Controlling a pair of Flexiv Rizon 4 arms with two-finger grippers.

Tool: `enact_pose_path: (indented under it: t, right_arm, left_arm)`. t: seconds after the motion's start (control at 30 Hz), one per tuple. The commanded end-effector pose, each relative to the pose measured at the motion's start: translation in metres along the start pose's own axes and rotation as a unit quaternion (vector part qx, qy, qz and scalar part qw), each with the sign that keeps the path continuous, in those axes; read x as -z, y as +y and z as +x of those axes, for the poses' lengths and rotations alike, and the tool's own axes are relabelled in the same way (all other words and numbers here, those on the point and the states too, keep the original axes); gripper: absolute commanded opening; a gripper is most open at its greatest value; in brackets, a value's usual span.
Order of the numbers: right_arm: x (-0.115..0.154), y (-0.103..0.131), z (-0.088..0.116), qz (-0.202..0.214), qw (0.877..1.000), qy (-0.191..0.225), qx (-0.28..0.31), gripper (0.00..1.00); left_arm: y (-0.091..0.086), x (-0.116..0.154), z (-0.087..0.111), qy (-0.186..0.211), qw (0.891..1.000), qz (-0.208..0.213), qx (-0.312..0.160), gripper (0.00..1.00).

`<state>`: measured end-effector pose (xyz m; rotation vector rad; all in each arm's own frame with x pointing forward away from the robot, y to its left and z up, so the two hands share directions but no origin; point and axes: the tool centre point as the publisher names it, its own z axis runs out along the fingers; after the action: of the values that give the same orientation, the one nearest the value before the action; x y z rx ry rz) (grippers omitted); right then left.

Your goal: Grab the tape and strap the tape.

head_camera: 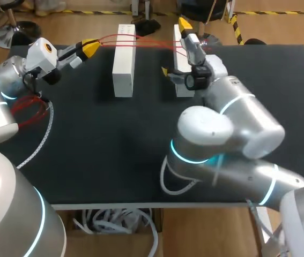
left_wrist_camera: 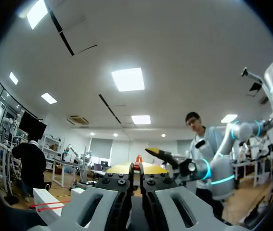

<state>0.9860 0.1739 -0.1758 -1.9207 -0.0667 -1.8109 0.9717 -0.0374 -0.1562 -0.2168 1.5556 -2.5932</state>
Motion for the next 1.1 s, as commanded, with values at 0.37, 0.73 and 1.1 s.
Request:
enact_pose_path:
  t: [0.37,0.73,1.1]
  right_arm:
    - [-0.014,0.012,0.012,-0.092,0.995,0.019,-0.038,1.0]
    - [-0.008,0.037,0.031,-0.128,0.99,0.034,-0.055,1.0]
    - [-0.002,0.064,0.045,-0.159,0.984,0.051,-0.056,1.0]
  left_arm:
    - [0.001,0.0,0.0,0.0,1.0,0.001,-0.001,0.0]
    - [0.001,0.0,0.0,0.0,1.0,0.001,-0.001,0.0]
    - [0.001,0.0,0.0,0.0,1.0,0.001,-0.001,0.0]
